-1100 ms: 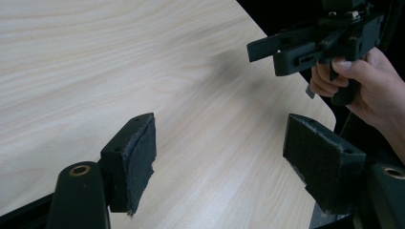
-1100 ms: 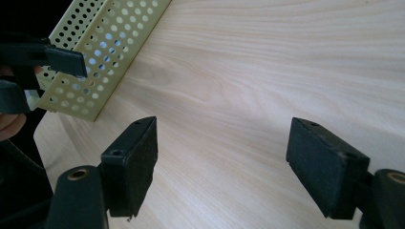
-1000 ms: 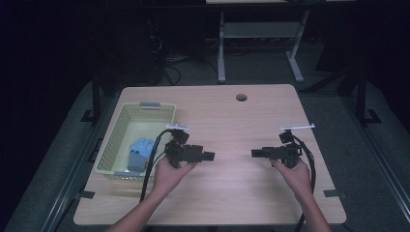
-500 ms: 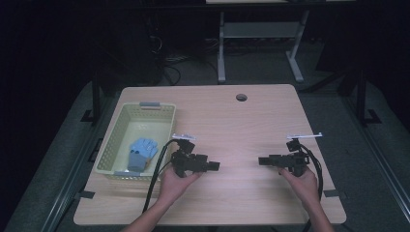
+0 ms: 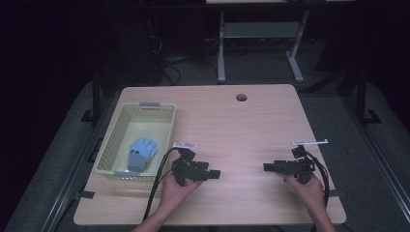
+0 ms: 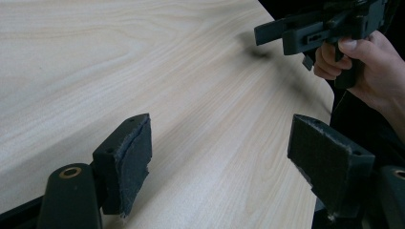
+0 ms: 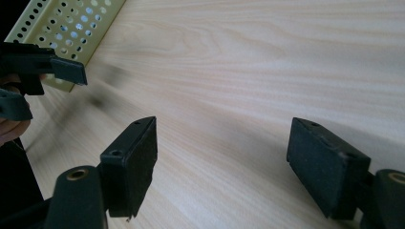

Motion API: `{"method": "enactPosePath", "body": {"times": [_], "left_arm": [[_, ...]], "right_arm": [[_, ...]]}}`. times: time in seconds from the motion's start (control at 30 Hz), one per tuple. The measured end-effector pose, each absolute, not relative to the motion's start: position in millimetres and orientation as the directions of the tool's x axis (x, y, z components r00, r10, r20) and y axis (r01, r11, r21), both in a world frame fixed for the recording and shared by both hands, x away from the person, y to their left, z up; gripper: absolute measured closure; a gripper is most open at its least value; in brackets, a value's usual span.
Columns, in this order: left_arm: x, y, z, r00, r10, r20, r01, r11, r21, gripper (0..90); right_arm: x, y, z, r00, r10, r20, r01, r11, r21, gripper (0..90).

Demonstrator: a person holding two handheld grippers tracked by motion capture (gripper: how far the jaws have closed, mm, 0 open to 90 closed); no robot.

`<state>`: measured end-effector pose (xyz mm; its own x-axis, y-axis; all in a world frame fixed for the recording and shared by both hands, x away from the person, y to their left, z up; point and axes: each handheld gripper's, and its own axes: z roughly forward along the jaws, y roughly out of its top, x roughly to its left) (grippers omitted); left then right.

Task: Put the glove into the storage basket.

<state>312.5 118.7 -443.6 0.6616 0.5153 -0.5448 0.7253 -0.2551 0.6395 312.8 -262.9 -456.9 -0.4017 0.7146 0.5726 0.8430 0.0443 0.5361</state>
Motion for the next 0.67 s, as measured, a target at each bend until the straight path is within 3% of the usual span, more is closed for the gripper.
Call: {"method": "enactPosePath", "body": {"times": [0.67], "left_arm": [[291, 125, -456, 0.702, 0.496, -0.511, 0.687, -0.281, 0.670, 23.4]], "right_arm": [[285, -263, -469, -0.441, 0.708, 0.551, 0.823, 0.074, 0.563, 24.7]]}}
